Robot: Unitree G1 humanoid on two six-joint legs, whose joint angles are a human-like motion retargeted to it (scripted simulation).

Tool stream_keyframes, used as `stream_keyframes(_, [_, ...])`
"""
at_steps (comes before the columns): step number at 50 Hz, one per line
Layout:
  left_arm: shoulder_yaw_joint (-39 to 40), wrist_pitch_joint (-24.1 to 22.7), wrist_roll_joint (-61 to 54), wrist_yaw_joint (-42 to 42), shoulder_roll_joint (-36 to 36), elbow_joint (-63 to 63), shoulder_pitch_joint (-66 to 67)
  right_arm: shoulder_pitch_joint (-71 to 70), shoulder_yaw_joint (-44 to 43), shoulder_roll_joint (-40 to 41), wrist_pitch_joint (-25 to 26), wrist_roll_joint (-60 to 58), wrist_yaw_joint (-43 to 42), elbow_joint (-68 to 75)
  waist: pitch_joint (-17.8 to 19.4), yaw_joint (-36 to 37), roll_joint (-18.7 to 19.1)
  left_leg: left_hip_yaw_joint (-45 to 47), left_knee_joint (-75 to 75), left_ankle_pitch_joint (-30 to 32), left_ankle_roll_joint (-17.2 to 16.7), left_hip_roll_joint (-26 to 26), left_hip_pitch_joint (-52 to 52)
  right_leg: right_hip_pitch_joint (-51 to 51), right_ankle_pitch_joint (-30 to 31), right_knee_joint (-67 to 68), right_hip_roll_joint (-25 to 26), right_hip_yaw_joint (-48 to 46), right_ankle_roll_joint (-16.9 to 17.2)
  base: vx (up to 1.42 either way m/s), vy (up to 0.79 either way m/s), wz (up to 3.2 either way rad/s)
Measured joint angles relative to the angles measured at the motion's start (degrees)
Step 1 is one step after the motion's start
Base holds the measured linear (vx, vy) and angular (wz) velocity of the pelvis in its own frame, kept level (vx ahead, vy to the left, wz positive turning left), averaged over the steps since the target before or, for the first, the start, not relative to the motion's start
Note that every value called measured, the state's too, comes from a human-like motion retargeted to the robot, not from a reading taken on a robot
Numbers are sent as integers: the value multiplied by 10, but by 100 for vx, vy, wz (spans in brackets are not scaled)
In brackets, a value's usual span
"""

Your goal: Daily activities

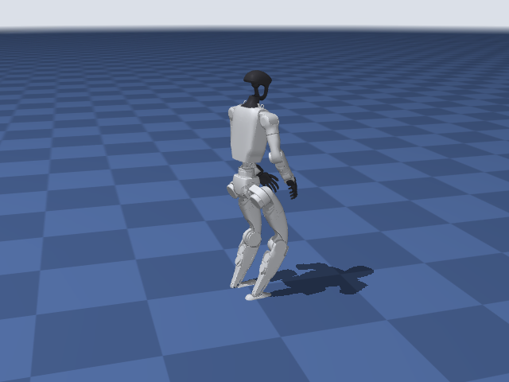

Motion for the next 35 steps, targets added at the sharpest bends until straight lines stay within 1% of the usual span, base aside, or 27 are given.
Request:
stream_keyframes(5, [-12,5,-5,-13,4,25,-1,-4,16,5,11,18,25,19,-17,-2,-1,-23,-23,17,-4,-9,-16,-30,5,-10,13,22,4,1,1,66])
stream_keyframes(10, [-18,10,-7,-21,10,39,6,18,16,12,19,44,40,37,-23,-1,-4,-54,-3,16,-5,-27,-28,-46,-3,0,28,50,11,4,-2,86])
stream_keyframes(12, [-17,10,-8,-24,17,39,5,28,11,11,19,61,45,33,-31,0,-3,-69,-22,23,-8,-28,-22,-39,-2,-17,31,50,8,7,-4,85])
stream_keyframes(15, [-13,8,-4,-21,23,34,13,48,1,10,16,81,41,18,-33,4,-2,-82,7,9,-10,-36,-30,-36,-17,-3,26,42,3,6,-4,84])
stream_keyframes(17, [-9,8,-2,-22,32,25,16,51,-11,-5,16,101,40,-19,-39,7,2,-92,-18,17,-17,-27,-16,-14,-13,-36,28,28,-3,10,-6,89])
stream_keyframes(20, [-4,3,6,-19,40,14,30,53,-23,-9,4,123,31,-70,-42,14,3,-84,18,5,-18,-23,-25,-6,-26,-25,18,6,-5,5,-3,99])
stream_keyframes(22, [1,5,17,-22,48,-1,38,54,-31,-24,8,144,30,-137,-47,18,8,-69,7,5,-19,1,-14,20,-20,-61,21,-15,-9,7,-3,114])
stream_keyframes(25, [1,7,34,-24,49,-6,58,37,-36,-24,-4,158,25,-204,-53,27,6,-30,41,-11,-9,23,-19,28,-32,-46,4,-47,-10,1,0,129])
stream_keyframes(27, [7,14,51,-32,53,-10,68,14,-41,-34,2,168,22,-279,-62,31,2,-15,10,-1,-6,35,-7,46,-27,-77,-1,-67,-14,3,-1,128])
stream_keyframes(28, [5,15,56,-35,53,-6,77,1,-41,-32,-4,168,20,-302,-64,37,2,-11,21,-4,-5,38,-9,47,-30,-67,-7,-77,-14,-1,0,127])
stream_keyframes(30, [10,19,70,-44,57,-3,85,-35,-45,-37,-4,170,13,-371,-74,40,-9,-11,-12,11,-3,33,-4,52,-30,-82,-17,-95,-18,0,0,128])
stream_keyframes(33, [2,19,78,-52,61,2,109,-79,-46,-33,-22,167,9,-438,-80,57,-10,-22,12,10,-1,30,-14,53,-32,-53,-32,-114,-24,-4,3,125])
stream_keyframes(35, [2,16,83,-66,75,-11,110,-105,-50,-40,-19,171,13,-493,-90,55,-23,-39,-33,37,-3,16,-12,48,-24,-61,-41,-124,-32,2,1,154])
